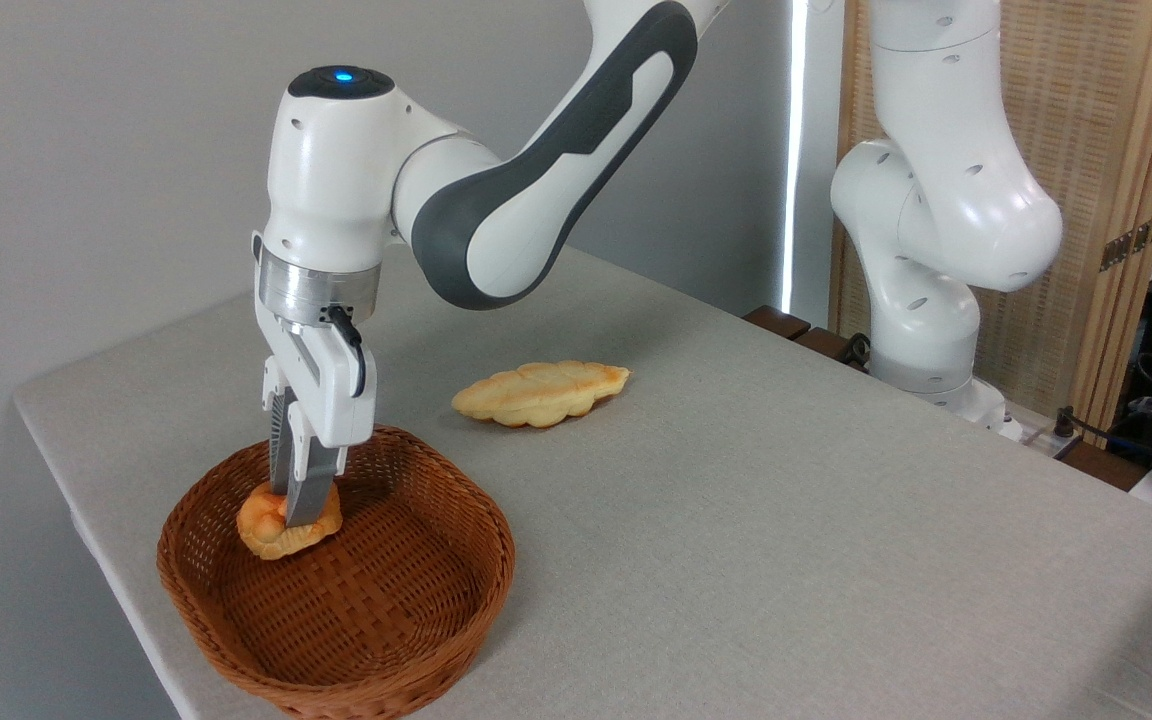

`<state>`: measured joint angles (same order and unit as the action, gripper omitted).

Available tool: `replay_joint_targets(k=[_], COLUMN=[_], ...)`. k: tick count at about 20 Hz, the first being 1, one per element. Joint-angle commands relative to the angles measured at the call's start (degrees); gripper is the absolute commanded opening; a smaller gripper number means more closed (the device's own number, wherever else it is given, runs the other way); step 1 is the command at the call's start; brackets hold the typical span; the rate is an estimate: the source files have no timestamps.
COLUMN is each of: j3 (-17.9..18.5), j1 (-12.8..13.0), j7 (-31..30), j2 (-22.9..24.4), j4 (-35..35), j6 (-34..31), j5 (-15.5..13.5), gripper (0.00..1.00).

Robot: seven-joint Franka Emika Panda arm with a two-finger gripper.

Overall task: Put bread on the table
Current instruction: 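Lift the orange bun out of the basket and carry it beside the flat bread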

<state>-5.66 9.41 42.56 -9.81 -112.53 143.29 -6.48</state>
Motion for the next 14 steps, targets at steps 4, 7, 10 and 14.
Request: replay_joint_targets(k=[4,7,10,14], j3=[0.03,0.56,1.0,1.0], j1=[-0.27,-0.53,-0.62,-0.62], j7=[0.42,0.33,0.5,0.68], j2=[2.34,4.53,5.77,6.3], j4=[-0.15,-0.15,-0.15,-0.15], j6=[0.24,-1.51,-3.1,-4.15], j5=[-0.11,-0.81,-0.9,-0.9], gripper=[0.32,0.31,0.31,0.31])
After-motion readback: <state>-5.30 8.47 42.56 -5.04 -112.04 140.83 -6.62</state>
